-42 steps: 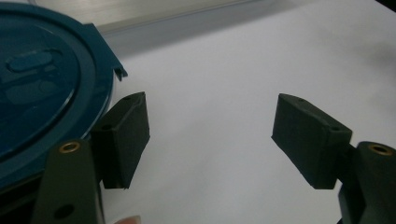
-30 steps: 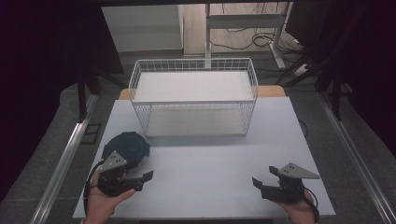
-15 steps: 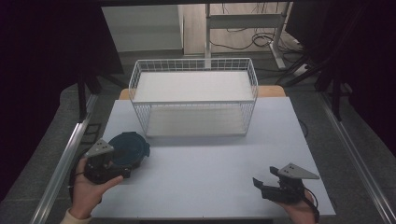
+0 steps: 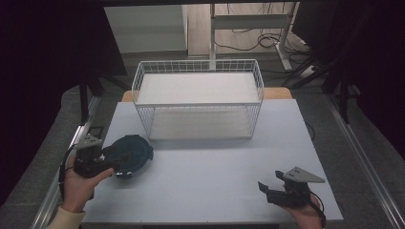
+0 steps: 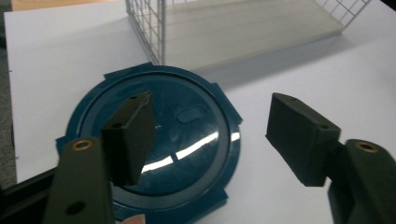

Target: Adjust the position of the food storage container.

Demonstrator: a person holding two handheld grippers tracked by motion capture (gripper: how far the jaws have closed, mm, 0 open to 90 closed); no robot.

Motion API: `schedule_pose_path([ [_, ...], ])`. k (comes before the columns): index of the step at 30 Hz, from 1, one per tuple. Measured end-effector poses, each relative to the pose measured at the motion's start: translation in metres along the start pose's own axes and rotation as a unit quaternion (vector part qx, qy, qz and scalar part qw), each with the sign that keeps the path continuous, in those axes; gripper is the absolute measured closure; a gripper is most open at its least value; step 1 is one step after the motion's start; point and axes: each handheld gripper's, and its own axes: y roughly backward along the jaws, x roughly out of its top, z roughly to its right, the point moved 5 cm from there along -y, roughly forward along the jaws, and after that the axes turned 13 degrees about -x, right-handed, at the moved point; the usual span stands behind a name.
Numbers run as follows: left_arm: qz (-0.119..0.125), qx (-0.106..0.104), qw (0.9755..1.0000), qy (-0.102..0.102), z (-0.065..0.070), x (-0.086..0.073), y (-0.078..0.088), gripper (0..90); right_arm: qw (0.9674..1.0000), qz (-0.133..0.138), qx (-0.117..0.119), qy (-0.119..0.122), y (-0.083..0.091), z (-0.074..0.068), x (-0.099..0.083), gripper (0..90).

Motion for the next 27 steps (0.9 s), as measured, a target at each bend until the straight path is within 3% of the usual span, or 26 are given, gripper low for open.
schedule_pose_path([
  [4,0.003,0.006,0.9999,0.013,-0.012,0.002,0.002,37.4,1.0000,-0.001,0.000,0.002,-0.001,0.000,0.000,21.0],
  [9,-0.013,0.009,0.9992,0.037,-0.028,0.002,0.003,41.2,1.0000,-0.002,0.000,0.002,-0.001,-0.001,-0.001,21.0],
  [13,-0.014,0.011,0.9992,0.036,-0.037,0.003,0.002,41.1,1.0000,-0.002,-0.002,0.003,-0.001,-0.001,-0.001,21.0],
  [19,-0.020,0.035,0.9978,0.053,-0.062,0.007,0.004,44.7,1.0000,-0.004,-0.003,0.002,-0.002,0.000,-0.001,21.0],
  [27,-0.037,0.063,0.9948,0.071,-0.089,0.006,0.001,62.7,1.0000,-0.001,-0.003,0.007,-0.003,-0.001,-0.001,21.3],
])
